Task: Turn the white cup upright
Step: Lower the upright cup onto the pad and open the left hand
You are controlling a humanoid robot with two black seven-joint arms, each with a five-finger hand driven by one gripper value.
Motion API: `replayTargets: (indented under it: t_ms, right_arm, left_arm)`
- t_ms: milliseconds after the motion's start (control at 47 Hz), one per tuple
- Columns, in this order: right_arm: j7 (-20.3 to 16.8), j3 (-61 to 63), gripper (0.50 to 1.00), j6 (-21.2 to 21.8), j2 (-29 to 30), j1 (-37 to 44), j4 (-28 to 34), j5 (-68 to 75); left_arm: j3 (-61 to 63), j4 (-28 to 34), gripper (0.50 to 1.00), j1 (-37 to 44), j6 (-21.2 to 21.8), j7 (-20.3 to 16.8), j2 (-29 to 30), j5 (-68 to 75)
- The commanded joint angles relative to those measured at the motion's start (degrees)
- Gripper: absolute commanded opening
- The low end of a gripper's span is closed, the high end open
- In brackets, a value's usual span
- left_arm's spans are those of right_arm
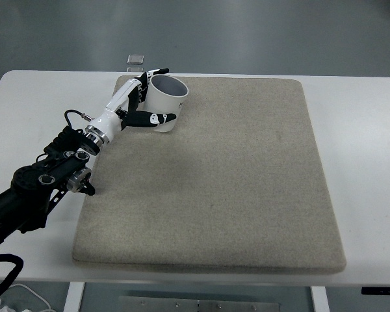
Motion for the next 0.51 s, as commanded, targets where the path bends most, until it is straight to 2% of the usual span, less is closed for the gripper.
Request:
replayTargets:
  t_ms: [0,21,85,298,362,489]
  right_arm:
    - [0.0,0.0,0.930,0.0,0.0,0.0,0.0,0.0]
    - [0.0,0.0,0.930,0.0,0.0,0.0,0.0,0.0]
    - [0.0,0.0,0.930,0.0,0.0,0.0,0.0,0.0]
    - [0.0,0.0,0.930,0.0,0.0,0.0,0.0,0.0]
    - [0.0,0.0,0.930,0.0,0.0,0.0,0.0,0.0]
    - [0.0,0.0,0.930,0.0,0.0,0.0,0.0,0.0]
  left_arm:
    - [0.0,0.0,0.741,0.0,0.0,0.0,0.0,0.1]
    - [0.0,0.0,0.750,0.1,0.0,0.0,0.0,0.1]
    - [0.0,0.0,0.840,0.1,0.0,0.0,0.0,0.1]
    - [0.0,0.4,0.889,0.5,0.0,0.0,0.0,0.1]
    - [0.0,0.4,0.936,0.9,0.0,0.0,0.0,0.0]
    - [-0.1,0.4,0.949,1.2,0.0,0.0,0.0,-0.1]
